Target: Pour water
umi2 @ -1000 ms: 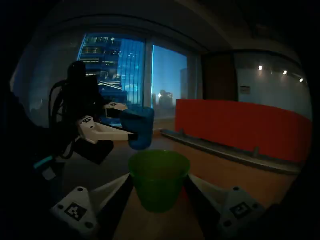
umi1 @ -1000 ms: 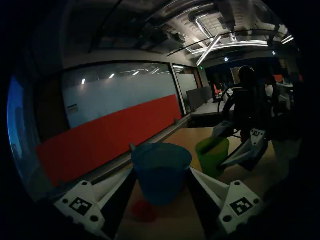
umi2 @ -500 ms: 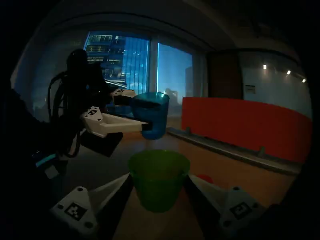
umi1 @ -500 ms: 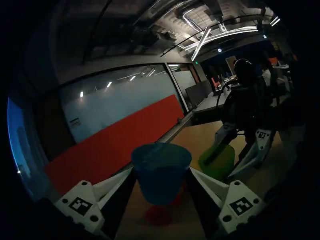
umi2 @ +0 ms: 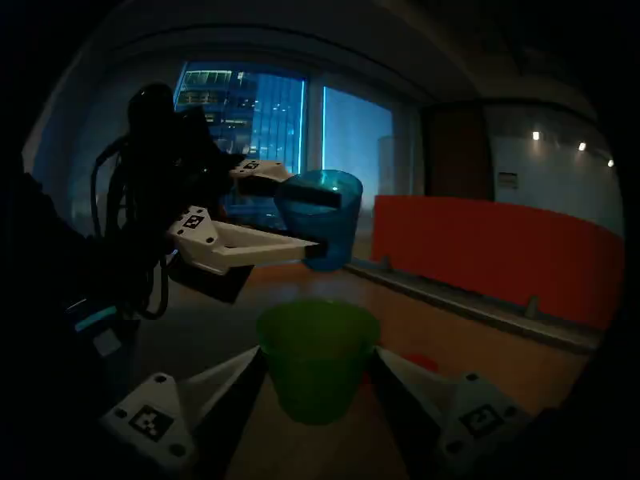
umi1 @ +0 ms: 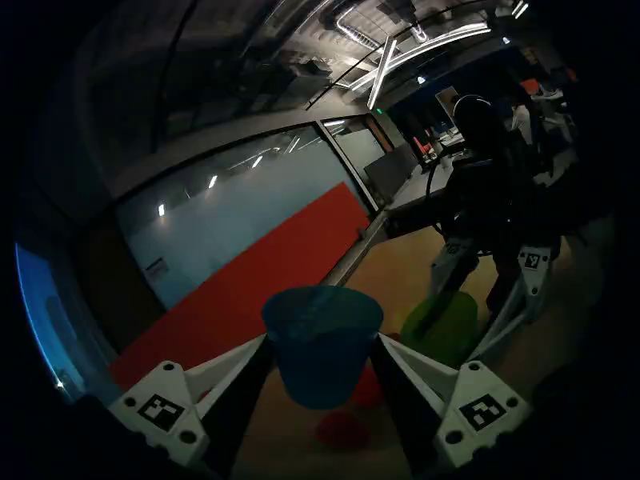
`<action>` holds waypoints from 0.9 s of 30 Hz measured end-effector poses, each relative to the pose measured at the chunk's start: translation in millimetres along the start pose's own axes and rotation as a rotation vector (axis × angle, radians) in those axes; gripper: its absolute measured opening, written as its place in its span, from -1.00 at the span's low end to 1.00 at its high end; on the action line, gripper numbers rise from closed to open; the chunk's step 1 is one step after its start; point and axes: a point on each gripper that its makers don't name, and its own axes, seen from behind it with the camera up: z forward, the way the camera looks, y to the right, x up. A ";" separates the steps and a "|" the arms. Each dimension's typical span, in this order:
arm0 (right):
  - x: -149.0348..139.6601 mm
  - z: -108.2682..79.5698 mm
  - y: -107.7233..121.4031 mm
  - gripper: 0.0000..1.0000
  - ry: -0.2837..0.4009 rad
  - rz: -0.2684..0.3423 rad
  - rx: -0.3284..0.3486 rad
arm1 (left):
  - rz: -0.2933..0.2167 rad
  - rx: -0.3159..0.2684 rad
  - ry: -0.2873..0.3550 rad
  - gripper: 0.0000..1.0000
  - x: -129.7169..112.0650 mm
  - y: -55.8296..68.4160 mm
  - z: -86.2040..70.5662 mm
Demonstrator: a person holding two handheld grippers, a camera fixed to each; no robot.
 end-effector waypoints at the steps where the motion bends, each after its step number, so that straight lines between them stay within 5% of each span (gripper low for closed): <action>1: -0.4 0.7 -0.8 0.86 -0.001 -0.001 0.002 | 0.011 0.002 0.000 0.64 1.1 -0.4 -0.5; 27: -1.7 11.7 -14.1 0.84 -0.006 -0.020 0.038 | 0.224 0.039 0.011 0.64 24.0 -0.7 -8.0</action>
